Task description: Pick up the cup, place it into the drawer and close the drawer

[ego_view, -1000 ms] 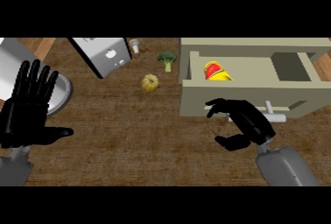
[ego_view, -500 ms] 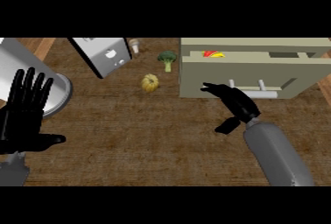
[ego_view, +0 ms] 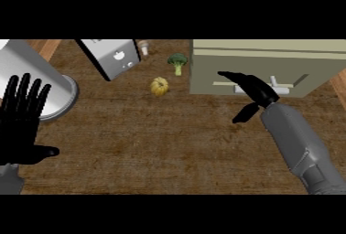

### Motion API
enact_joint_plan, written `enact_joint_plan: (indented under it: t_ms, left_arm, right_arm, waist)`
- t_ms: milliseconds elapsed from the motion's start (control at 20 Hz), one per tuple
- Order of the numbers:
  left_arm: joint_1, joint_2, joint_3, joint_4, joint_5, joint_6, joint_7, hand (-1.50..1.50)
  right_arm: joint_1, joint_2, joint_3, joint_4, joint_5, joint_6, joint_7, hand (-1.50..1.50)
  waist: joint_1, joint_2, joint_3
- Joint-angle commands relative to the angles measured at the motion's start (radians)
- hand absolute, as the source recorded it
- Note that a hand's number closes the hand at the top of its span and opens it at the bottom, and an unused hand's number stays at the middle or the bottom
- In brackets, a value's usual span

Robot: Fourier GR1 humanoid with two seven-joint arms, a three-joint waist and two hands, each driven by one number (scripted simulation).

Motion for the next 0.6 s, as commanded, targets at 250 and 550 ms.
enact_joint_plan:
  t_ms: [250, 550]
  left_arm:
    - [-0.041, -0.002, 0.014, 0.02, -0.001, -0.031, 0.021, -1.5]
    - [-0.055, -0.005, 0.008, 0.037, -0.023, -0.04, 0.021, -1.5]
  right_arm:
    - [-0.187, -0.086, -0.063, 0.244, 0.007, 0.025, -0.015, -1.5]
    - [-0.188, -0.133, -0.074, 0.29, 0.004, 0.036, -0.078, -1.5]
  waist:
    - [0.038, 0.03, 0.008]
    - [0.05, 0.038, 0.009]
